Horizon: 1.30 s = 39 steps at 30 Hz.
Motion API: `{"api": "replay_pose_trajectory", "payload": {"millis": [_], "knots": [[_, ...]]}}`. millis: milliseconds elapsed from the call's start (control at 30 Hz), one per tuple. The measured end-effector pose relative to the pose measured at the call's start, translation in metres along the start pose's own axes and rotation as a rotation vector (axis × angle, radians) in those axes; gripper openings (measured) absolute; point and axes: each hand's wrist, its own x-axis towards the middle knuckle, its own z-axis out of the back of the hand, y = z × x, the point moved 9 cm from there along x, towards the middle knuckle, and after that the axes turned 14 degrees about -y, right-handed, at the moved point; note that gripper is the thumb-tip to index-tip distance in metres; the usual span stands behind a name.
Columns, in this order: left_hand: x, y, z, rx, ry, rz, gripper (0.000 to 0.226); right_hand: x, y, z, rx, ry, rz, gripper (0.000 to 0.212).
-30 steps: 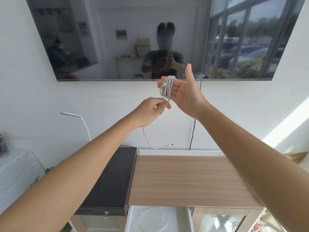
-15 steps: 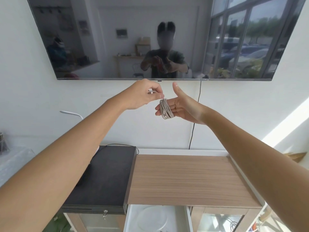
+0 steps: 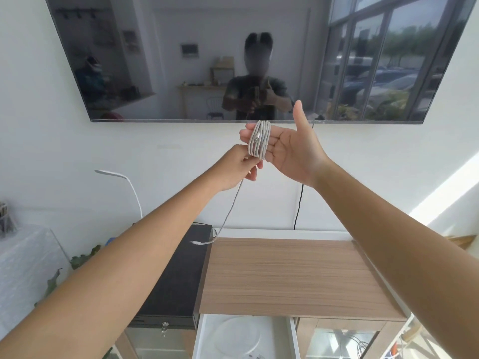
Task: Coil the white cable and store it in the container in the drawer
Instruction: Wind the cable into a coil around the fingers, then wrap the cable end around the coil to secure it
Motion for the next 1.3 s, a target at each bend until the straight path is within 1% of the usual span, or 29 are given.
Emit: {"api": "replay_pose_trajectory", "payload": {"millis": [67, 133, 333, 367, 400, 467, 500, 600, 633, 733, 800, 933, 1000, 1033, 1100, 1200, 1233, 1300], "knots": [[-0.006, 0.002, -0.010, 0.005, 0.053, 0.002, 0.028, 0.003, 0.004, 0.008, -0.056, -0.068, 0.045, 0.098], [-0.010, 0.002, -0.014, 0.060, 0.084, -0.017, 0.029, 0.007, 0.005, 0.017, -0.167, -0.128, 0.082, 0.096], [-0.013, 0.001, -0.005, 0.434, 0.202, -0.118, 0.030, 0.008, -0.003, 0.038, -0.671, -0.227, 0.146, 0.089], [-0.013, -0.002, -0.001, 0.495, 0.213, -0.150, 0.029, 0.007, -0.005, 0.043, -0.762, -0.247, 0.150, 0.091], [-0.012, -0.005, 0.003, 0.556, 0.214, -0.186, 0.028, 0.006, -0.008, 0.046, -0.851, -0.257, 0.142, 0.099], [-0.007, -0.014, 0.012, 0.658, 0.193, -0.272, 0.024, 0.005, -0.019, 0.050, -0.993, -0.238, 0.099, 0.122], [-0.004, -0.020, 0.016, 0.693, 0.175, -0.320, 0.023, 0.004, -0.024, 0.049, -1.020, -0.211, 0.083, 0.123], [0.006, -0.032, 0.028, 0.689, 0.113, -0.408, 0.020, 0.000, -0.038, 0.038, -0.932, -0.119, 0.038, 0.098], [0.009, -0.034, 0.032, 0.668, 0.090, -0.415, 0.019, -0.001, -0.040, 0.034, -0.886, -0.100, 0.019, 0.095], [0.016, -0.032, 0.045, 0.588, 0.001, -0.415, 0.019, -0.002, -0.040, 0.021, -0.735, -0.047, -0.016, 0.096], [0.018, -0.025, 0.051, 0.493, -0.040, -0.378, 0.019, -0.006, -0.037, 0.010, -0.633, 0.012, -0.040, 0.098], [0.011, -0.002, 0.042, 0.334, -0.018, -0.235, 0.023, -0.010, -0.021, -0.011, -0.376, 0.090, -0.037, 0.102], [0.005, 0.007, 0.033, 0.305, -0.006, -0.170, 0.026, -0.007, -0.010, -0.014, -0.268, 0.062, -0.007, 0.098], [0.001, 0.009, 0.028, 0.291, -0.009, -0.152, 0.028, -0.006, -0.005, -0.012, -0.253, 0.026, 0.024, 0.092], [-0.005, 0.005, 0.020, 0.259, -0.027, -0.153, 0.029, -0.004, 0.005, -0.004, -0.294, -0.056, 0.119, 0.071], [-0.011, 0.001, 0.012, 0.287, -0.028, -0.157, 0.028, -0.001, 0.011, 0.011, -0.319, -0.170, 0.226, 0.030], [-0.014, 0.001, 0.009, 0.311, -0.015, -0.161, 0.028, 0.000, 0.012, 0.018, -0.296, -0.228, 0.233, 0.021], [-0.022, 0.000, 0.006, 0.367, -0.011, -0.189, 0.027, 0.002, 0.013, 0.033, -0.250, -0.315, 0.231, 0.017]]}}
